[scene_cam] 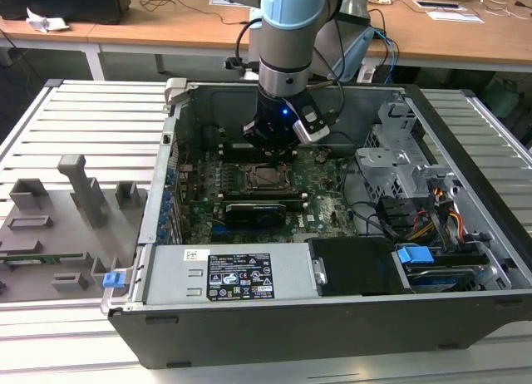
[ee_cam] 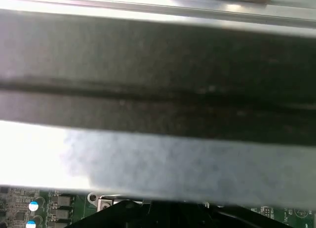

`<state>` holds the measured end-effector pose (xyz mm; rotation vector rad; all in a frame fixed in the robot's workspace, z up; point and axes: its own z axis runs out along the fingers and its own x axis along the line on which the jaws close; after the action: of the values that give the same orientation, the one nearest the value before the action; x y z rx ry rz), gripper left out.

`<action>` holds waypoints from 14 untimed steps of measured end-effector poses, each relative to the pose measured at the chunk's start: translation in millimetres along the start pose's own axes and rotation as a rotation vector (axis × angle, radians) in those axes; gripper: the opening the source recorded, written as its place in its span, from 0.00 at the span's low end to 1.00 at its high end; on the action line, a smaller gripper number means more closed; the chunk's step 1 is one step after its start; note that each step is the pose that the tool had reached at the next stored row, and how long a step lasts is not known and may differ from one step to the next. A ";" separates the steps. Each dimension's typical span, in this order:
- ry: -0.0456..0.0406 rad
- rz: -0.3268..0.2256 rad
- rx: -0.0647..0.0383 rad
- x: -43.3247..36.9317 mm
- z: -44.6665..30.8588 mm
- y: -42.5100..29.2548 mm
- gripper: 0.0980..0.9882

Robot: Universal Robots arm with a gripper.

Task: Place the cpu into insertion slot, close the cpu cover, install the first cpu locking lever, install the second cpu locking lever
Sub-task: 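Install the first cpu locking lever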

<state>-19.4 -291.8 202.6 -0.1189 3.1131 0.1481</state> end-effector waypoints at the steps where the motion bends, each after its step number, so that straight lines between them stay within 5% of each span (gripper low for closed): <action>1: 0.0000 0.000 0.000 0.0 -0.2 0.0 0.01; 6: -0.0001 0.000 0.001 -0.1 -2.1 0.3 0.01; 14: 0.0034 -0.001 0.043 0.0 -0.9 0.1 0.01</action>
<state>-19.4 -291.8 203.5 -0.1197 3.1172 0.0807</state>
